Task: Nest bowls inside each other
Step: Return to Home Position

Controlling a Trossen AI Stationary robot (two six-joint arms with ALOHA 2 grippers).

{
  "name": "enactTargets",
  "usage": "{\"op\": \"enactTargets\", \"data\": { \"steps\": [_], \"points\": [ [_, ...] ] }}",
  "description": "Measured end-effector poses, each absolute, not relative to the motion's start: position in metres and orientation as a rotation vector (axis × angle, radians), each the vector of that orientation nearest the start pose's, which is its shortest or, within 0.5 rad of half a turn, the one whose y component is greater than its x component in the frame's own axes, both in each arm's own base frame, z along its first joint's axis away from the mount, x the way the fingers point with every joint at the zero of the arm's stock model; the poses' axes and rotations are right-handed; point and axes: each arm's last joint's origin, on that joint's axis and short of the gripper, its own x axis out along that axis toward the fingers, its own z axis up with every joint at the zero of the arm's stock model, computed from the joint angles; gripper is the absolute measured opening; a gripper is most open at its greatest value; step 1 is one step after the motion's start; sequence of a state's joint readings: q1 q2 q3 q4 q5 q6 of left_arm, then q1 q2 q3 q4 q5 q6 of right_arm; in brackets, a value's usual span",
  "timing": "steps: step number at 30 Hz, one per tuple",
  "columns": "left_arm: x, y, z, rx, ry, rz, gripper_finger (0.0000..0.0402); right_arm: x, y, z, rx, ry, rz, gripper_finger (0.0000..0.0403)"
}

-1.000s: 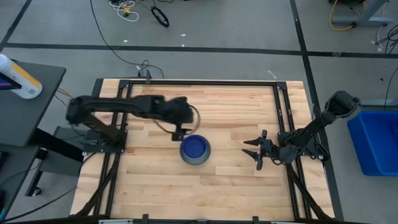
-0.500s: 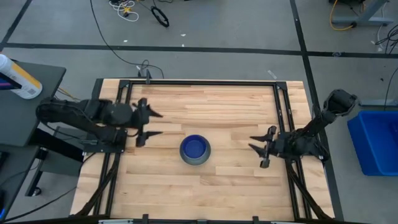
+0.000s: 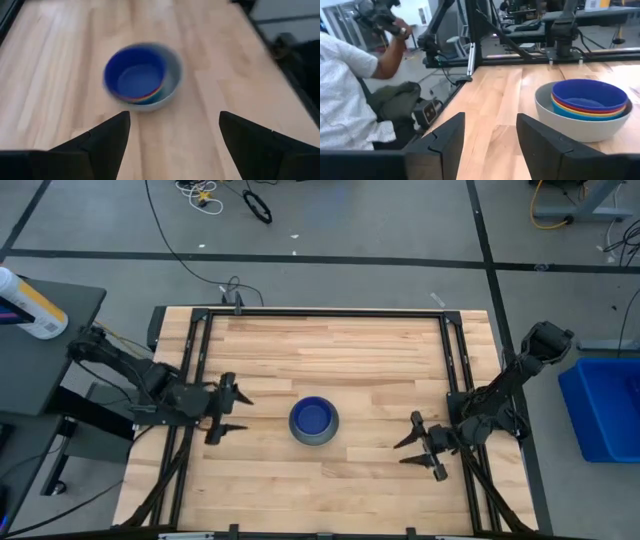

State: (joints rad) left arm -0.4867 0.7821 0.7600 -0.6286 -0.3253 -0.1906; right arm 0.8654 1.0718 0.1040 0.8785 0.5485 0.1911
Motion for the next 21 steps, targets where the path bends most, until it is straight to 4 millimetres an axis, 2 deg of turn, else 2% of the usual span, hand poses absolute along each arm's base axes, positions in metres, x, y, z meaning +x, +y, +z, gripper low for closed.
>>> {"op": "enactTargets", "data": {
  "steps": [4, 9, 11, 15, 16, 17, 21],
  "points": [
    [0.137, -0.075, 0.291, 0.155, 0.521, -0.238, 0.0316, 0.125, 0.123, 0.166, 0.117, 0.037, 0.316, 0.0198],
    [0.129, -0.082, 0.302, 0.133, 0.429, -0.407, 0.0313, 0.125, 0.123, 0.171, 0.091, -0.021, 0.318, 0.0206],
    [0.128, -0.081, 0.306, 0.121, 0.395, -0.378, 0.0304, 0.125, 0.123, 0.172, 0.086, -0.027, 0.318, 0.0209],
    [0.133, -0.072, 0.312, 0.122, 0.304, -0.081, 0.0280, 0.125, 0.123, 0.172, 0.083, -0.028, 0.308, 0.0214],
    [0.134, -0.072, 0.312, 0.097, 0.307, -0.055, 0.0276, 0.125, 0.122, 0.172, 0.083, -0.028, 0.296, 0.0215],
    [0.134, -0.073, 0.311, 0.070, 0.317, -0.084, 0.0273, 0.125, 0.122, 0.172, 0.083, -0.028, 0.288, 0.0217],
    [0.133, -0.083, 0.310, 0.018, 0.359, -0.412, 0.0271, 0.125, 0.122, 0.172, 0.084, -0.028, 0.284, 0.0221]
  ]
}}
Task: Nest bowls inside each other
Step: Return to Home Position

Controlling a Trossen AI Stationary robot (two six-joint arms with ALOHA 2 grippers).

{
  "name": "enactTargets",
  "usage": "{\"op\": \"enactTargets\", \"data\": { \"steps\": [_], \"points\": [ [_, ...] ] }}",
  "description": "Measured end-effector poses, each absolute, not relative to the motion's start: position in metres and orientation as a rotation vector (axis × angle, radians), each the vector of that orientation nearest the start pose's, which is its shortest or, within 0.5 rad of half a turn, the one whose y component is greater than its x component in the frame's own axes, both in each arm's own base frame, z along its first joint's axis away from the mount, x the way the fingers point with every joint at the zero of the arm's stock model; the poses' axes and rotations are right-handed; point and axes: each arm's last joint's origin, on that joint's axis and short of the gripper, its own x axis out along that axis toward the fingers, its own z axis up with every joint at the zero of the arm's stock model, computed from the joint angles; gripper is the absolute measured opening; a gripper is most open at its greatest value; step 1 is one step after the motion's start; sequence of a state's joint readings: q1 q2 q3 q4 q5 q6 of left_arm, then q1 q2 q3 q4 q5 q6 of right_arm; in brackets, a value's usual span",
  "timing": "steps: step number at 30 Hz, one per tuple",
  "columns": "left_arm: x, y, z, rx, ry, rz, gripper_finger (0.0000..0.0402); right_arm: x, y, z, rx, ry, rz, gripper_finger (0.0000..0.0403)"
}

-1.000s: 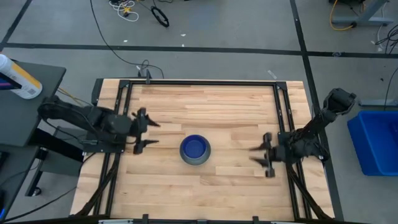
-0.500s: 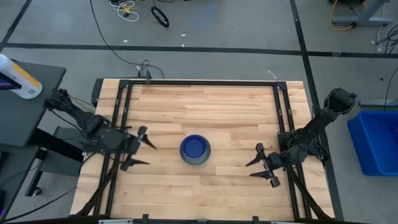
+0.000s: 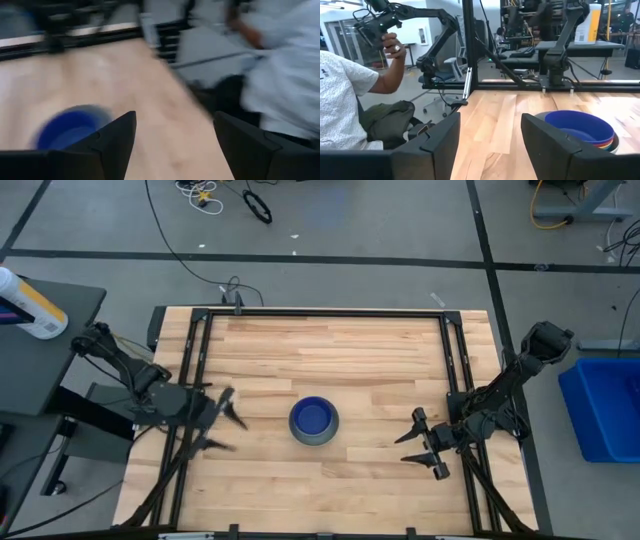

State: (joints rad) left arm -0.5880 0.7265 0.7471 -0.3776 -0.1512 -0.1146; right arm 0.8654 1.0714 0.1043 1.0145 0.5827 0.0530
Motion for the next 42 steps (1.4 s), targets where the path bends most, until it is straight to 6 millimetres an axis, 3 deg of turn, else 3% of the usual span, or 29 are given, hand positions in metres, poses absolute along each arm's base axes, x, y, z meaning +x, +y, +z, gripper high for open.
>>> {"op": "enactTargets", "data": {
  "steps": [4, 6, 9, 13, 18, 23, 26, 31, 34, 39, 42],
  "points": [
    [0.133, -0.087, 0.311, 0.014, 0.356, -0.524, 0.0274, 0.125, 0.122, 0.172, 0.093, -0.027, 0.284, 0.0225],
    [0.133, -0.087, 0.314, -0.069, 0.358, -0.529, 0.0274, 0.125, 0.122, 0.172, 0.094, -0.027, 0.284, 0.0226],
    [0.126, -0.090, 0.307, 0.004, 0.423, -0.628, 0.0273, 0.125, 0.122, 0.172, 0.093, -0.026, 0.284, 0.0229],
    [0.107, -0.084, 0.304, 0.043, 0.277, -0.669, 0.0274, 0.125, 0.122, 0.172, 0.098, -0.024, 0.290, 0.0234],
    [0.077, -0.060, 0.268, -0.019, 0.092, -0.579, 0.0274, 0.125, 0.122, 0.171, 0.098, -0.019, 0.294, 0.0240],
    [0.061, -0.047, 0.225, -0.115, -0.029, -0.589, 0.0275, 0.125, 0.122, 0.171, 0.088, -0.018, 0.293, 0.0249],
    [0.065, -0.050, 0.212, -0.116, 0.024, -0.597, 0.0275, 0.125, 0.122, 0.171, 0.085, -0.021, 0.291, 0.0254],
    [0.068, -0.053, 0.205, -0.087, -0.053, -0.621, 0.0273, 0.125, 0.123, 0.172, 0.084, -0.026, 0.293, 0.0261],
    [0.072, -0.053, 0.200, -0.064, -0.087, -0.560, 0.0274, 0.125, 0.123, 0.172, 0.078, -0.030, 0.293, 0.0264],
    [0.083, -0.049, 0.172, -0.082, -0.036, -0.452, 0.0275, 0.125, 0.122, 0.172, 0.077, -0.031, 0.293, 0.0268],
    [0.087, -0.044, 0.170, -0.091, -0.026, -0.418, 0.0275, 0.125, 0.122, 0.172, 0.076, -0.030, 0.293, 0.0271]
  ]
}}
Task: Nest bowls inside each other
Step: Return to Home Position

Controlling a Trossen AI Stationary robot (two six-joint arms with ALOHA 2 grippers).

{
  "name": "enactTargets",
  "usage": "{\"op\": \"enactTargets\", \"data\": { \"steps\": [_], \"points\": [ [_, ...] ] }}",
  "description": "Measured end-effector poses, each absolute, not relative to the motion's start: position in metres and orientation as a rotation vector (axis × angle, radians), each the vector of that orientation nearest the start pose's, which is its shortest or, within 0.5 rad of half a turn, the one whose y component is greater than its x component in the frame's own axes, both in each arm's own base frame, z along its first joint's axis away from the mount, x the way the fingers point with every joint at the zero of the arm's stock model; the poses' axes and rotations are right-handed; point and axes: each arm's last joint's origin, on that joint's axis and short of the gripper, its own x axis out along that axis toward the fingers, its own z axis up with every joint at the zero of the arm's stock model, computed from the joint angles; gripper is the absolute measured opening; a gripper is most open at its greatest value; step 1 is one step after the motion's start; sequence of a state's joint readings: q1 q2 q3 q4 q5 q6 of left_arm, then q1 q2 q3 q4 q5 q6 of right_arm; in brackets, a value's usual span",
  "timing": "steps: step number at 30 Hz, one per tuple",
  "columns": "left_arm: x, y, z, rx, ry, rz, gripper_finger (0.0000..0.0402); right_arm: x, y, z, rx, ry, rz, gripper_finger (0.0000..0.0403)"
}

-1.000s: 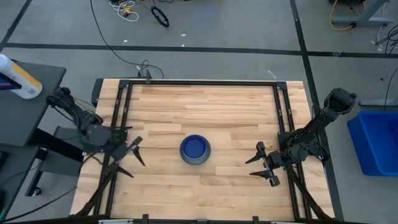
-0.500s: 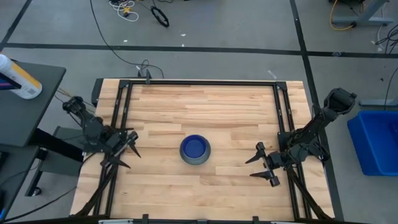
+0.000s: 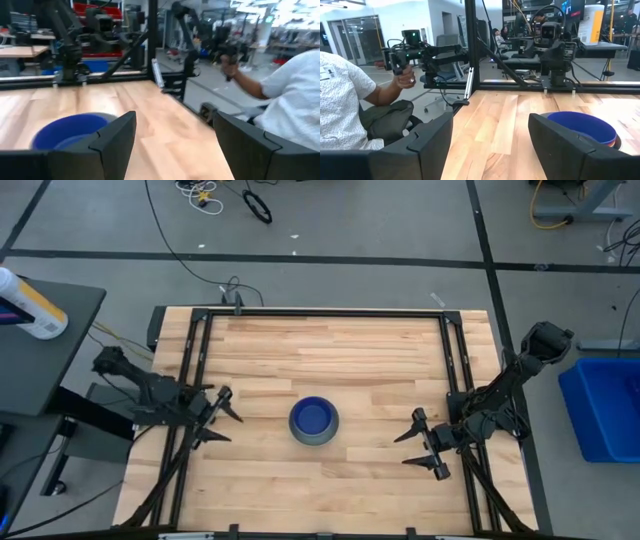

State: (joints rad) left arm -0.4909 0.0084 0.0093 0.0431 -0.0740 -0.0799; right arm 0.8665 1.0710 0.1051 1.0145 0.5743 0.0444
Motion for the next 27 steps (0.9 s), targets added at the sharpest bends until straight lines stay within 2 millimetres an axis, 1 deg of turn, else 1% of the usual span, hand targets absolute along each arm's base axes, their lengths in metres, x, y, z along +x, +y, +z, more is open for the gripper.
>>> {"op": "enactTargets", "data": {
  "steps": [3, 5, 7, 12, 14, 17, 20, 25, 27],
  "points": [
    [0.089, -0.038, 0.170, -0.053, -0.035, -0.374, 0.0275, 0.125, 0.123, 0.172, 0.076, -0.030, 0.293, 0.0273],
    [0.092, -0.032, 0.170, -0.046, -0.036, -0.297, 0.0275, 0.125, 0.123, 0.172, 0.076, -0.030, 0.293, 0.0273],
    [0.094, -0.026, 0.170, -0.046, -0.036, -0.235, 0.0275, 0.125, 0.123, 0.172, 0.077, -0.030, 0.293, 0.0269],
    [0.098, -0.011, 0.168, -0.074, -0.013, -0.153, 0.0274, 0.125, 0.123, 0.172, 0.076, -0.030, 0.293, 0.0257],
    [0.100, -0.006, 0.167, -0.078, 0.004, -0.155, 0.0274, 0.125, 0.123, 0.172, 0.076, -0.030, 0.293, 0.0252],
    [0.103, -0.003, 0.165, -0.100, 0.033, -0.214, 0.0273, 0.125, 0.123, 0.172, 0.075, -0.030, 0.293, 0.0244],
    [0.103, 0.000, 0.164, -0.104, 0.043, -0.233, 0.0274, 0.125, 0.123, 0.172, 0.074, -0.028, 0.293, 0.0238],
    [0.103, 0.001, 0.165, -0.099, 0.032, -0.268, 0.0274, 0.125, 0.122, 0.171, 0.057, -0.026, 0.293, 0.0228],
    [0.103, 0.001, 0.165, -0.099, 0.034, -0.270, 0.0273, 0.122, 0.121, 0.171, 0.044, -0.052, 0.308, 0.0225]
  ]
}}
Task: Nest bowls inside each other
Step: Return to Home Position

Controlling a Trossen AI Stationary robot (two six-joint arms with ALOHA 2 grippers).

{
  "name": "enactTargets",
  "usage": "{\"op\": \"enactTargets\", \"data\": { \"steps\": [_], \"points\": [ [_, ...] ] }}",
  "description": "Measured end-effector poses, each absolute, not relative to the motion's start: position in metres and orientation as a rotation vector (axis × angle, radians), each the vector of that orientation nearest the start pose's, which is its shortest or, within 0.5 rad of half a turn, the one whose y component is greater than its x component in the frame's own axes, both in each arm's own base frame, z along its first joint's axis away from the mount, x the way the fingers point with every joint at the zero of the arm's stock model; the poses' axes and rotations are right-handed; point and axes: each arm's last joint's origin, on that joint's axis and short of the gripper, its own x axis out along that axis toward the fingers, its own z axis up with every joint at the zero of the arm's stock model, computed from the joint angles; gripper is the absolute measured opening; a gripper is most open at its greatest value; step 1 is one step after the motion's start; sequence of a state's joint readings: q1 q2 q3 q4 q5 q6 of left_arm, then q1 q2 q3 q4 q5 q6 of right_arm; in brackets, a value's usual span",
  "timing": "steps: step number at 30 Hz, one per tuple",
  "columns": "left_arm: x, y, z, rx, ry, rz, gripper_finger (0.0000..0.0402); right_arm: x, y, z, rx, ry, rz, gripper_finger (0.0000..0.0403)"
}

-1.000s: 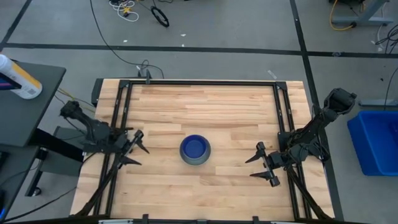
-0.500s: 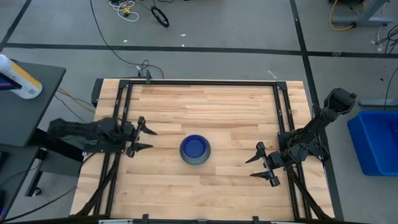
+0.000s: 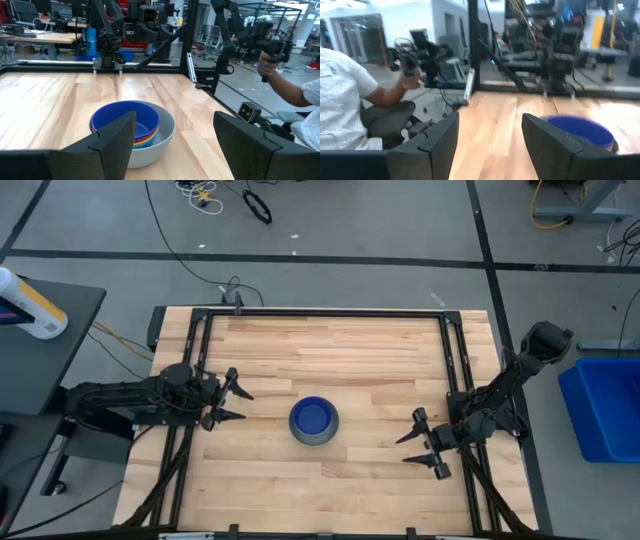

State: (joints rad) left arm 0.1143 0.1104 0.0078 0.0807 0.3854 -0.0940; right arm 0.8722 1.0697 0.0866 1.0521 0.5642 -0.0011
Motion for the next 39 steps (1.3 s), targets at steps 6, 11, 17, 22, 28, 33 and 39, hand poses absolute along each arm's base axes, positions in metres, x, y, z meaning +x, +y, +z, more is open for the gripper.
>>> {"op": "enactTargets", "data": {
  "steps": [6, 11, 17, 22, 28, 33, 39],
  "points": [
    [0.103, 0.001, 0.165, -0.102, 0.035, -0.269, 0.0274, 0.095, 0.115, 0.178, 0.007, -0.210, 0.431, 0.0214],
    [0.103, 0.001, 0.165, -0.104, 0.035, -0.269, 0.0273, 0.074, 0.114, 0.178, 0.024, -0.126, 0.377, 0.0204],
    [0.103, 0.001, 0.165, -0.109, 0.036, -0.269, 0.0274, 0.059, 0.114, 0.173, 0.037, -0.046, 0.434, 0.0194],
    [0.103, 0.001, 0.165, -0.117, 0.038, -0.267, 0.0273, 0.056, 0.115, 0.177, 0.131, -0.056, 0.505, 0.0189],
    [0.103, 0.001, 0.165, -0.120, 0.040, -0.268, 0.0274, 0.053, 0.121, 0.186, 0.065, -0.196, 0.886, 0.0192],
    [0.103, 0.001, 0.165, -0.110, 0.038, -0.267, 0.0273, 0.069, 0.115, 0.179, 0.090, -0.105, 0.784, 0.0202],
    [0.103, 0.001, 0.165, -0.114, 0.039, -0.270, 0.0274, 0.089, 0.100, 0.182, 0.007, -0.178, 0.760, 0.0214]
  ]
}}
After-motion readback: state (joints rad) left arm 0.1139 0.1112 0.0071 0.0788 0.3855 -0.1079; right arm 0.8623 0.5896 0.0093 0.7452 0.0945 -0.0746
